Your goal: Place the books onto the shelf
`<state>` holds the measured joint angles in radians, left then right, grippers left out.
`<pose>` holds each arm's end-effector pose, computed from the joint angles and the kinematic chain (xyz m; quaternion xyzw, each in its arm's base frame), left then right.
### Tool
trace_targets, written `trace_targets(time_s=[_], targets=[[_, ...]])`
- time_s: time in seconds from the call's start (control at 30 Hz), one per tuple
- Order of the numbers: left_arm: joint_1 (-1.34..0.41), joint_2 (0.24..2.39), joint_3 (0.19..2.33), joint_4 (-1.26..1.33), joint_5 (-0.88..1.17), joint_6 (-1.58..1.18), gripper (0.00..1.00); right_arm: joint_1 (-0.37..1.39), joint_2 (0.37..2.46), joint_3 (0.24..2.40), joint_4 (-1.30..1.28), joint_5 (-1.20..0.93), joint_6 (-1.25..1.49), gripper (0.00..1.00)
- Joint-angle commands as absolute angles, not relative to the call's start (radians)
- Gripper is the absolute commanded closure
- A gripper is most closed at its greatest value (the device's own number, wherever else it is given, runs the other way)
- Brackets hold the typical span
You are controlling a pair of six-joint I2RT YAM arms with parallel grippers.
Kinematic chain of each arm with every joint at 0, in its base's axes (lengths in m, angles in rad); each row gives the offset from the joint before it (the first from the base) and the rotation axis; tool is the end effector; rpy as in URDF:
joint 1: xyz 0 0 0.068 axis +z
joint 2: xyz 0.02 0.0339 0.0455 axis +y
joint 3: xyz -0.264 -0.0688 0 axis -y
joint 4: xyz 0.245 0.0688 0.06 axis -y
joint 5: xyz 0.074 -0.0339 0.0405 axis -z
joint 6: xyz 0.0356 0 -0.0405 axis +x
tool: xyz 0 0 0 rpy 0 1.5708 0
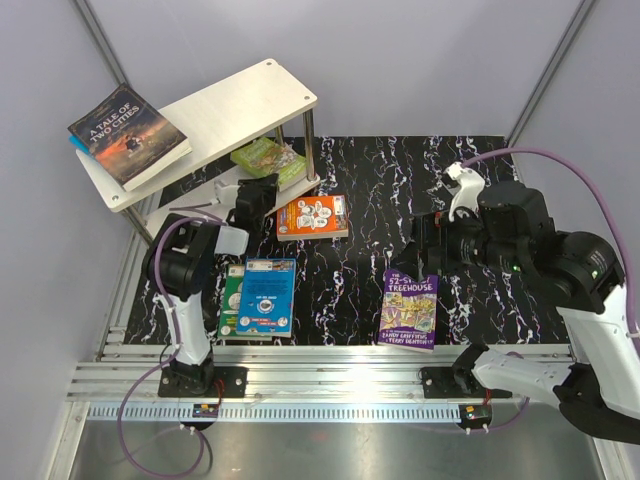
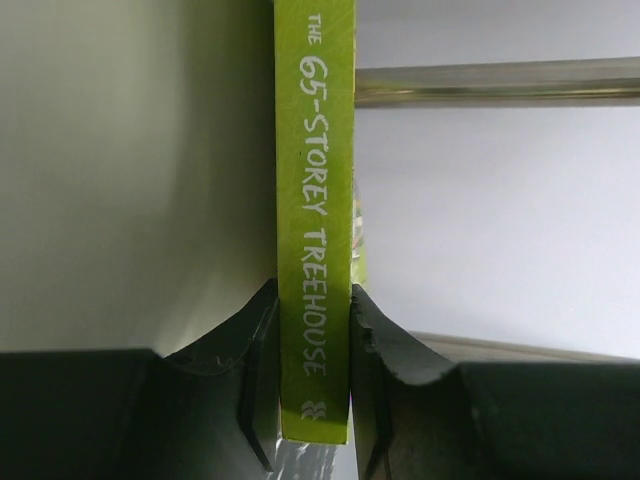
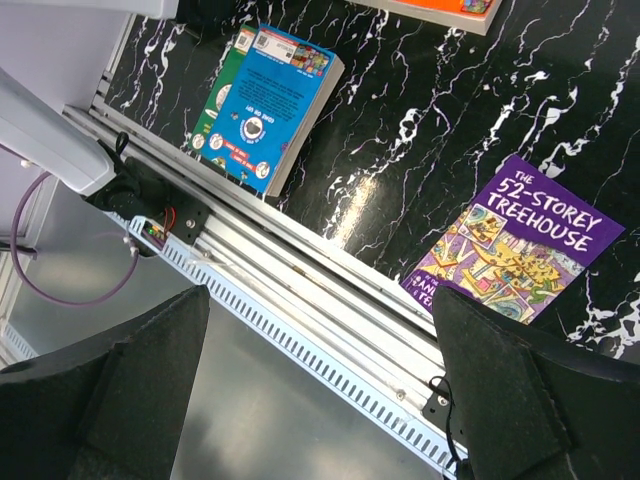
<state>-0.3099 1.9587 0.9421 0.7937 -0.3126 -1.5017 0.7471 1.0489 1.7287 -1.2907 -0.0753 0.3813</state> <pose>0.3891 -0.1131 0.1573 -0.5136 0.5843 -0.4101 0.4761 0.0942 0.0909 0.4802 -0.1783 0.8684 0.2749 0.3720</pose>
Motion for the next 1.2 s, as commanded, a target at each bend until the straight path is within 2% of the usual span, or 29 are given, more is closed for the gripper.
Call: trace_targets(time_s=[0.0,0.17,0.37,0.5,0.73,0.77,0.83,0.87,0.93,0.97,1.07,1.1,1.17], targets=[[-0.307,1.876,0.908,0.865,-0.198,-1.516,1.0,0.75,1.028,1.73,-1.269,-0.035,0.394,0.0],[-0.281,1.833,0.861,0.853,-0.164,-1.485,1.0,0.749,1.019,1.727,-1.269,-0.034,0.406,0.0],[-0.242,1.847,0.862,0.877,-0.028,-1.442,1.0,0.75,1.002,1.718,-1.264,-0.029,0.416,0.0],[-0.236,1.855,0.913,0.81,0.061,-1.381,1.0,0.75,1.002,1.712,-1.259,-0.034,0.419,0.0],[-0.236,1.841,0.94,0.704,0.101,-1.361,1.0,0.75,0.991,1.71,-1.258,-0.029,0.428,0.0],[-0.236,1.835,0.94,0.692,0.1,-1.353,0.96,0.752,0.989,1.709,-1.258,-0.029,0.429,0.0],[-0.236,1.821,0.948,0.631,0.101,-1.348,0.83,0.75,0.983,1.707,-1.256,-0.031,0.433,0.0],[-0.236,1.806,0.948,0.617,0.1,-1.341,0.68,0.75,0.98,1.706,-1.256,-0.031,0.434,0.0],[-0.236,1.787,0.946,0.566,0.092,-1.333,0.49,0.75,0.973,1.701,-1.256,-0.029,0.439,0.0],[-0.236,1.77,0.942,0.56,0.087,-1.333,0.33,0.752,0.97,1.695,-1.255,-0.028,0.44,0.0],[-0.236,1.738,0.928,0.549,0.089,-1.333,0.21,0.752,0.959,1.683,-1.252,-0.025,0.443,0.0],[-0.235,1.727,0.928,0.529,0.092,-1.33,0.13,0.75,0.957,1.68,-1.25,-0.026,0.442,0.0],[-0.233,1.698,0.936,0.476,0.101,-1.313,0.07,0.75,0.971,1.681,-1.259,-0.032,0.445,0.0]])
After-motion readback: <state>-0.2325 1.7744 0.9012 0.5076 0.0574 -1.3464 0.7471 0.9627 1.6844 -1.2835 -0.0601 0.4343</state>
